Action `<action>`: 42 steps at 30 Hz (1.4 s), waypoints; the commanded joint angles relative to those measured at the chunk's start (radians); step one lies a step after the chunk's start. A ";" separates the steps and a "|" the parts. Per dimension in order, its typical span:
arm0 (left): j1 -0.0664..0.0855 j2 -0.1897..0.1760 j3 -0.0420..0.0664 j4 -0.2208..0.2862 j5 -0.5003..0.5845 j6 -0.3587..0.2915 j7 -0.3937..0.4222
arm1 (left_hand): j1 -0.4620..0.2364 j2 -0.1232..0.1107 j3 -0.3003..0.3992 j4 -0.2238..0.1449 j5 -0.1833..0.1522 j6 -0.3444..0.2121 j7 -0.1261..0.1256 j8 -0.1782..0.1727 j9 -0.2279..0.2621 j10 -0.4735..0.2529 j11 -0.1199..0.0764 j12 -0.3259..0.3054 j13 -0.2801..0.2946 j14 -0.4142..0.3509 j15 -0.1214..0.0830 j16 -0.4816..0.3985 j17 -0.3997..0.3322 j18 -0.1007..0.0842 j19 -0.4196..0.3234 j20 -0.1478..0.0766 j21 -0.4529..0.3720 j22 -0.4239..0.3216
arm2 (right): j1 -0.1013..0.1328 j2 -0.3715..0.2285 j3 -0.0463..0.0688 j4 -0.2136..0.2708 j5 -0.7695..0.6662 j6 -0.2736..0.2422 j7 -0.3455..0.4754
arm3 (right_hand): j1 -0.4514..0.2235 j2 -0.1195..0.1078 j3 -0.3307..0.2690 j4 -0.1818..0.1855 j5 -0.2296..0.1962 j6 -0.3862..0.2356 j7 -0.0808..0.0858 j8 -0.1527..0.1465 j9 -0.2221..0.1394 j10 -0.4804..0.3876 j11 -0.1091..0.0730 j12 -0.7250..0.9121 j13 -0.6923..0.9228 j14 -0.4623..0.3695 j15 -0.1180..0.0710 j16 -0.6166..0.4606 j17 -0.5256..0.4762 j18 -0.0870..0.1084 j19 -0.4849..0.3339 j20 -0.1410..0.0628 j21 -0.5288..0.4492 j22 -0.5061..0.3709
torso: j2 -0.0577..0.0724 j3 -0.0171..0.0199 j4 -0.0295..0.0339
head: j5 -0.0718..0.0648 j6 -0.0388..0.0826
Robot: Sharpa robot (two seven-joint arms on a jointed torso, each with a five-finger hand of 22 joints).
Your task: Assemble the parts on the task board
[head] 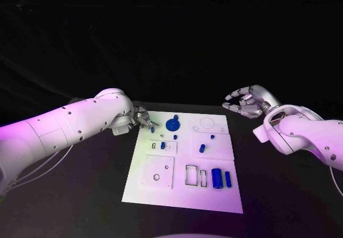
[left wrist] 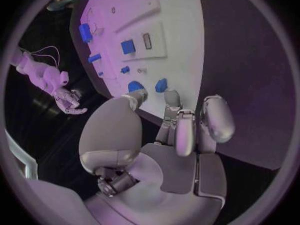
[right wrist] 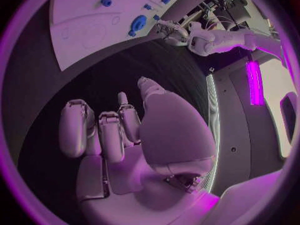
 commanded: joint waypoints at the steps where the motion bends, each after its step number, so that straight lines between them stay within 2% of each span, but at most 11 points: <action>1: 0.000 0.005 -0.001 -0.002 0.003 0.026 0.005 | 0.004 0.014 -0.004 -0.001 0.001 0.009 0.000 0.006 0.001 0.007 -0.002 0.004 0.001 0.090 -0.010 0.006 0.209 0.009 0.004 -0.002 0.006 0.002 | -0.001 0.001 0.000 0.000 -0.004 0.004 0.006 | -0.012 -0.001 -0.001 0.006 -0.007 0.004 0.000 0.006 0.000 -0.003 -0.005 -0.005 0.032 0.069 -0.009 -0.003 0.109 0.012 -0.006 -0.001 -0.003 0.094 | 0.001 -0.0008 -0.0005 | -0.001 -0.001; 9: -0.001 0.009 -0.003 -0.007 0.006 0.000 0.007 | 0.025 0.025 0.001 -0.003 0.003 0.012 -0.003 0.010 0.001 0.009 -0.004 0.007 0.001 0.090 -0.013 0.006 0.209 0.009 0.004 -0.005 0.006 0.002 | -0.001 0.001 0.000 0.000 -0.004 0.004 0.005 | -0.015 0.000 0.001 0.005 -0.005 0.004 -0.001 0.008 0.000 -0.002 -0.005 -0.004 0.033 0.070 -0.009 -0.003 0.110 0.012 -0.006 -0.001 -0.004 0.094 | -0.001 -0.0001 0.0003 | -0.001 -0.003; 15: -0.001 0.010 -0.003 -0.010 0.008 -0.007 0.008 | 0.054 0.042 0.013 -0.004 0.004 0.014 -0.006 0.017 0.002 0.010 -0.007 0.008 0.000 0.090 -0.016 0.006 0.209 0.009 0.004 -0.008 0.007 0.005 | -0.001 0.002 0.000 0.000 -0.004 0.004 0.005 | -0.015 0.000 0.001 0.005 -0.005 0.004 -0.001 0.008 0.000 -0.002 -0.005 -0.004 0.033 0.070 -0.009 -0.003 0.110 0.012 -0.006 -0.001 -0.004 0.094 | 0.000 0.0002 0.0000 | -0.001 -0.003; 23: -0.002 0.014 -0.004 -0.013 0.017 0.005 0.008 | 0.140 0.062 0.047 -0.015 0.001 0.011 -0.012 0.029 0.005 0.009 -0.013 0.008 -0.007 0.091 -0.021 0.007 0.211 0.008 0.004 -0.011 0.009 0.007 | -0.001 0.002 0.000 -0.001 -0.004 0.004 0.005 | -0.015 0.000 0.001 0.005 -0.005 0.004 -0.001 0.008 0.000 -0.002 -0.005 -0.004 0.033 0.070 -0.009 -0.003 0.110 0.012 -0.006 -0.001 -0.004 0.094 | 0.000 0.0004 0.0002 | -0.001 -0.006; 37: -0.003 0.019 -0.006 -0.024 0.021 0.011 0.007 | 0.149 0.062 0.052 -0.015 -0.001 0.011 -0.012 0.030 0.005 0.010 -0.013 0.009 -0.006 0.091 -0.021 0.007 0.212 0.008 0.004 -0.011 0.009 0.008 | -0.001 0.002 0.000 -0.001 -0.004 0.004 0.006 | -0.016 0.000 0.002 0.005 -0.004 0.004 -0.001 0.009 0.000 -0.001 -0.005 -0.002 0.035 0.069 -0.009 -0.003 0.109 0.013 -0.007 -0.001 -0.005 0.093 | 0.000 0.0005 0.0008 | -0.001 -0.009; 42: -0.003 0.018 -0.006 -0.024 0.025 0.015 0.007 | 0.175 0.070 0.070 -0.020 -0.001 0.012 -0.015 0.034 0.006 0.012 -0.016 0.010 -0.006 0.092 -0.023 0.008 0.213 0.008 0.003 -0.012 0.009 0.008 | -0.001 0.002 0.000 -0.001 -0.004 0.004 0.006 | -0.016 0.000 0.002 0.005 -0.004 0.004 -0.001 0.009 0.000 -0.001 -0.005 -0.002 0.035 0.069 -0.009 -0.003 0.109 0.013 -0.007 -0.001 -0.005 0.093 | -0.001 0.0003 0.0003 | -0.001 -0.011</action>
